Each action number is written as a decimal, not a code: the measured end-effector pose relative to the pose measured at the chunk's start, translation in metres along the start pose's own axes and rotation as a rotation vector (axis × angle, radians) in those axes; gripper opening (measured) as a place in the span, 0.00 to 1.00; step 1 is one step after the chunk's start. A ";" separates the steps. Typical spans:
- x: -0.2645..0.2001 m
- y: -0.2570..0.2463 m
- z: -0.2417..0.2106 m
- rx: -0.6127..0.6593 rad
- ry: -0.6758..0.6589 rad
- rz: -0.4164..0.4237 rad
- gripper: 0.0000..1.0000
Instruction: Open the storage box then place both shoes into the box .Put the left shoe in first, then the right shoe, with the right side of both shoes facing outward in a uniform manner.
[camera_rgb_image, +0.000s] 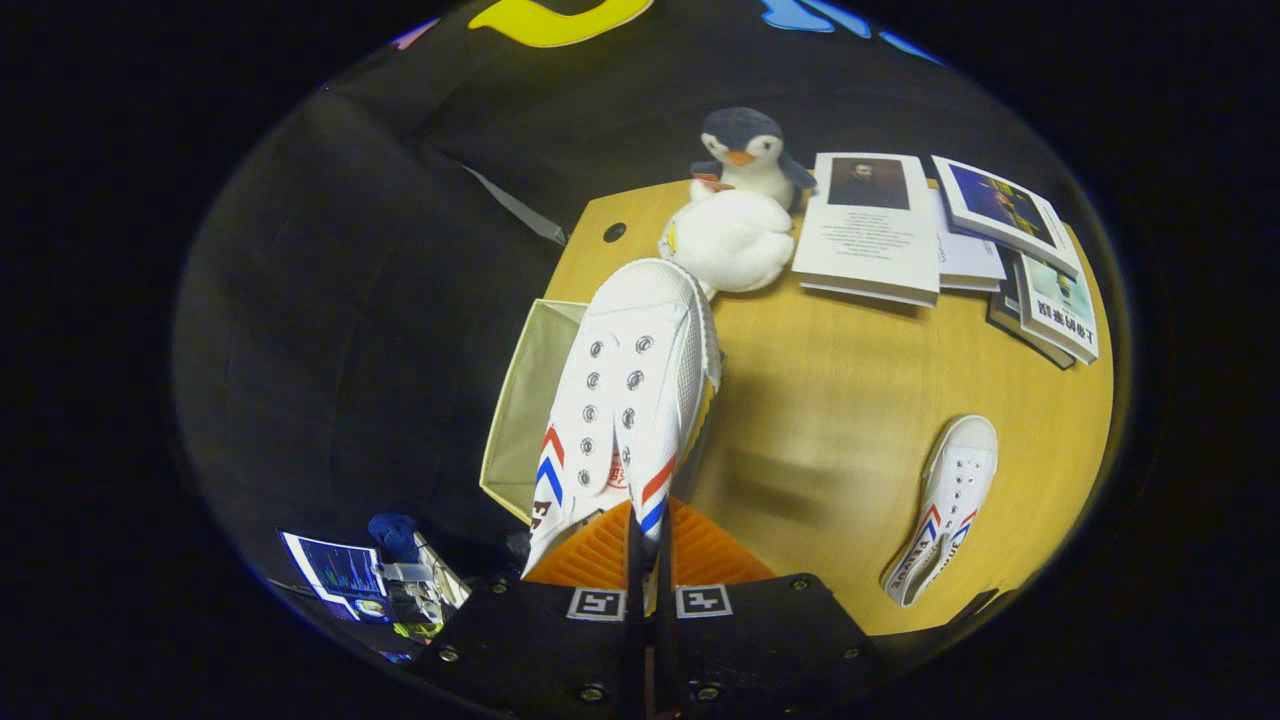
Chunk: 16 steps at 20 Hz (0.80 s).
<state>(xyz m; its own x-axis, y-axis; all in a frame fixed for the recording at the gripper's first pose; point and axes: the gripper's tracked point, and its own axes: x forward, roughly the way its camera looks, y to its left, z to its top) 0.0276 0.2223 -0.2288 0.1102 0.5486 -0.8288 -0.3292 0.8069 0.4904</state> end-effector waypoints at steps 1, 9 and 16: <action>0.004 0.011 0.004 -0.012 0.002 0.009 0.04; 0.067 0.062 0.022 -0.064 0.075 -0.007 0.04; 0.119 0.079 0.014 -0.074 0.153 -0.038 0.04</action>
<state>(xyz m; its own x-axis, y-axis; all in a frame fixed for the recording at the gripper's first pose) 0.0274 0.3546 -0.2846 -0.0184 0.4739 -0.8804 -0.3966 0.8048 0.4416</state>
